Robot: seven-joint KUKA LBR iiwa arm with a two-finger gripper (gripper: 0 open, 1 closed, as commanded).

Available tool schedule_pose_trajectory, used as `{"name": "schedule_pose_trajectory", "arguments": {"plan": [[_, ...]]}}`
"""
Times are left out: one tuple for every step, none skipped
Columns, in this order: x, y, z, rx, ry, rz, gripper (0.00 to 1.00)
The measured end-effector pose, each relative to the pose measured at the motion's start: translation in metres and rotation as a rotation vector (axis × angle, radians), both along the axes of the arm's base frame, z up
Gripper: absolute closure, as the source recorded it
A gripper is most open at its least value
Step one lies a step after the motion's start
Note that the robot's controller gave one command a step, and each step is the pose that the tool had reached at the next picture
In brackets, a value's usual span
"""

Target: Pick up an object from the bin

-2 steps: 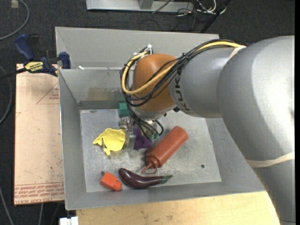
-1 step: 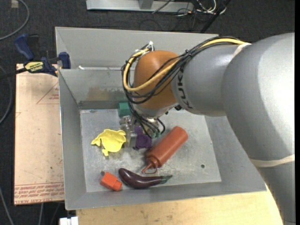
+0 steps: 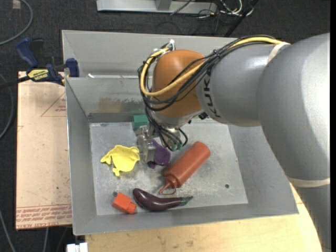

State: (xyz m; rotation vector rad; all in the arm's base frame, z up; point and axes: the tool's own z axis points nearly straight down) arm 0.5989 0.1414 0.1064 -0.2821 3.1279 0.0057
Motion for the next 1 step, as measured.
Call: {"name": "schedule_pose_trajectory", "arguments": {"plan": [[0.0014,0.0002,0.0236,0.001,-0.005,0.000,1.00]]}}
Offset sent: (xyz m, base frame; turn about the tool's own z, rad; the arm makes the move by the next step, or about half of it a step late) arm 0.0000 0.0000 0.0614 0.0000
